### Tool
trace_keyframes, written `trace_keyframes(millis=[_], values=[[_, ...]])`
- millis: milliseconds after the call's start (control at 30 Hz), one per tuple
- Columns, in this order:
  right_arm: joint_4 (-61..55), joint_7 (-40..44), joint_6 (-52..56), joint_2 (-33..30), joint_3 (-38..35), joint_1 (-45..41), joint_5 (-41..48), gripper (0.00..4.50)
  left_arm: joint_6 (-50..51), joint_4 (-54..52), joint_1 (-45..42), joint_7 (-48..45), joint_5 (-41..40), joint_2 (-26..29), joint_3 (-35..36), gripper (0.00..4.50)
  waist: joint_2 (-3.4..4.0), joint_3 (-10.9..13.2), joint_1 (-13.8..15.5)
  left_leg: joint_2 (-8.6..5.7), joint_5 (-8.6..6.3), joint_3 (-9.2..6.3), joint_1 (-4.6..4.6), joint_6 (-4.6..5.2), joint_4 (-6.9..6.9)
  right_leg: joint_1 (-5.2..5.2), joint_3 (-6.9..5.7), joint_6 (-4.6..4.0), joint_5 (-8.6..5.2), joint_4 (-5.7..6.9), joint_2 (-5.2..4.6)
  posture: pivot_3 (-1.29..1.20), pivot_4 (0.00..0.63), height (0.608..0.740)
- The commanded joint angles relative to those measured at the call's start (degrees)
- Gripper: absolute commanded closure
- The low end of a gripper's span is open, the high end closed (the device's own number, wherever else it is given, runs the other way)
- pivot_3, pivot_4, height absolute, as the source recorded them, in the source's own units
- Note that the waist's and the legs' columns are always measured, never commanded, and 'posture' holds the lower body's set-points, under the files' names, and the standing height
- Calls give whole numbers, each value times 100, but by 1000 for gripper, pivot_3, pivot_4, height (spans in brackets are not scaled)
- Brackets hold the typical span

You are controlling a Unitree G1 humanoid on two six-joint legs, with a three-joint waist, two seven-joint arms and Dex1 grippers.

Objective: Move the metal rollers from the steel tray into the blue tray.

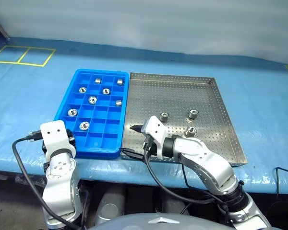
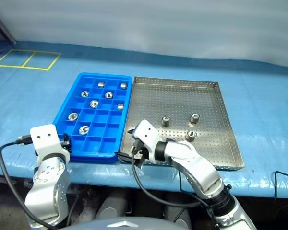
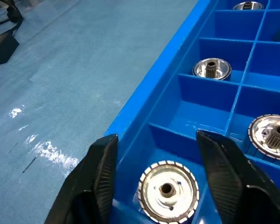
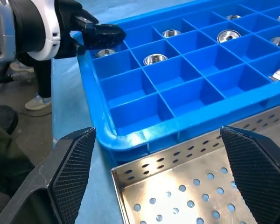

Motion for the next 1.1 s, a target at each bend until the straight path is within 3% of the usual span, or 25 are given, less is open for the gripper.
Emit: trace_keyframes(millis=[33, 200, 300, 500, 733, 967, 1100], values=[[-338, -168, 69, -64, -403, 97, 101, 0, -414, -120, -290, -128, 22, 136, -289, 29, 0, 0, -3, -1, 0, -1, -1, 0, 0, 1, -2, 0, 0, 0, -2, 246, 150, 740], [-194, -1083, 316, 147, -926, 124, -249, 0, -976, 68, -488, -776, -395, 301, -808, 29, 0, 0, -33, -6, 0, -1, -5, 0, -1, -1, -3, -11, 5, -1, -7, 218, 150, 740], [159, -1896, 441, 579, -1186, -30, -629, 0, -1154, 226, -448, -1503, -903, 454, -1208, 29, 1, 0, -89, -6, 0, 0, -6, 0, -2, -2, -3, -13, 4, -1, -11, 177, 150, 740], [1203, -2755, 264, 1431, -1418, -545, -1004, 0, -1340, 413, -379, -2652, -1529, 1025, -2154, 29, 7, 3, -345, -11, 0, 1, -10, 1, -4, -6, -3, -14, 4, 1, 14, 137, 150, 740], [2463, -2906, -270, 1843, -1429, -945, -1243, 0, -1325, 424, -192, -3271, -1954, 1549, -2537, 29, 16, 7, -518, -9, 1, 3, -4, 1, -8, -6, -1, -11, 1, 4, 20, 141, 150, 740], [3263, -2858, -606, 2010, -1483, -967, -1295, 0, -1383, 427, -102, -3187, -2007, 1580, -2524, 29, 22, 10, -515, -8, 1, 4, 1, 1, -8, -2, 3, -4, -2, 5, 22, 161, 150, 740], [3355, -2741, -739, 2045, -1433, -922, -1286, 1221, -1420, 428, -79, -3112, -2010, 1535, -2445, 0, 24, 12, -514, -9, 1, 5, 1, 1, -8, -2, 4, -2, -3, 5, 21, 169, 150, 740]])
